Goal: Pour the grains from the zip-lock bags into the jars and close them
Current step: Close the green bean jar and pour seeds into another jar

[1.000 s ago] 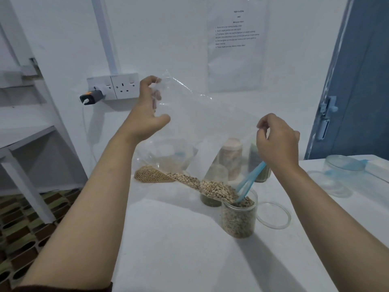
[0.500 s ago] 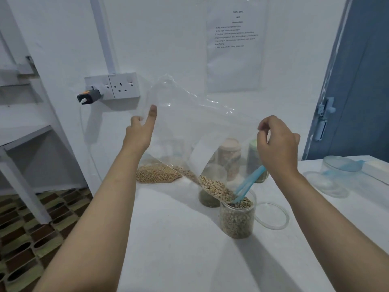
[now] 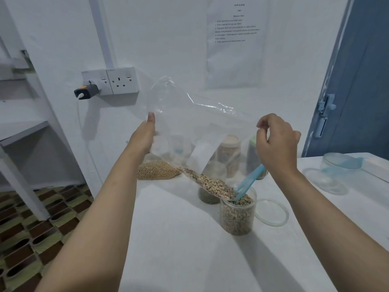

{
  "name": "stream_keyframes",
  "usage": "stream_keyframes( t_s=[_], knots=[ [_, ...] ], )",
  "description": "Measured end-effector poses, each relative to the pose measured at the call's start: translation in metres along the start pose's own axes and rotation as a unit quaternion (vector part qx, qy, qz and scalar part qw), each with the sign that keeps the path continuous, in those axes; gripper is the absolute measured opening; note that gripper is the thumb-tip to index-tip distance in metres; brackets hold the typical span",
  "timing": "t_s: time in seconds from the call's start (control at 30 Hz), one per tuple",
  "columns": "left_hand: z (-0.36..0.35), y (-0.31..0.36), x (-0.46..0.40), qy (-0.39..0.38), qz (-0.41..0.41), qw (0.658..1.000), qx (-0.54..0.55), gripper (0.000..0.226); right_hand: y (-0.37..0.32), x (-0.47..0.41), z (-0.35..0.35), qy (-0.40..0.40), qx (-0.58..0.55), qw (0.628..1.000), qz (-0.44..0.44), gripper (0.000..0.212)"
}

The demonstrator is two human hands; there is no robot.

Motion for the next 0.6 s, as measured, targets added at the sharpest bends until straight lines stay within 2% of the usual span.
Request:
stream_keyframes(
  t_s=[0.2, 0.27, 0.4, 0.6],
  knots=[
    [-0.012, -0.017, 0.005, -0.079, -0.013, 0.996, 0.039, 0.055, 0.005, 0.003, -0.002, -0.001, -0.002, 1.0, -0.009, 0.016],
    [-0.015, -0.02, 0.008, -0.101, -0.051, 0.993, 0.012, 0.053, 0.007, 0.004, -0.002, 0.003, -0.004, 1.0, -0.013, 0.015],
    [-0.01, -0.024, 0.003, -0.049, -0.147, 0.988, 0.028, 0.049, 0.012, 0.005, 0.002, 0.015, -0.016, 0.999, -0.025, 0.014],
    [-0.004, -0.015, -0.004, 0.035, -0.188, 0.977, 0.097, 0.034, 0.017, 0.006, 0.01, 0.051, -0.033, 0.998, -0.034, 0.01]
  ],
)
Point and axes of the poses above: each hand's wrist, its own x-axis away from the middle knuckle, its own z-axis out of the back of the hand, y = z × x, the point moved 3 cm from there along -x, towards the middle knuckle, and after that the axes turned 2 degrees about -z, right-handed, at the moved point
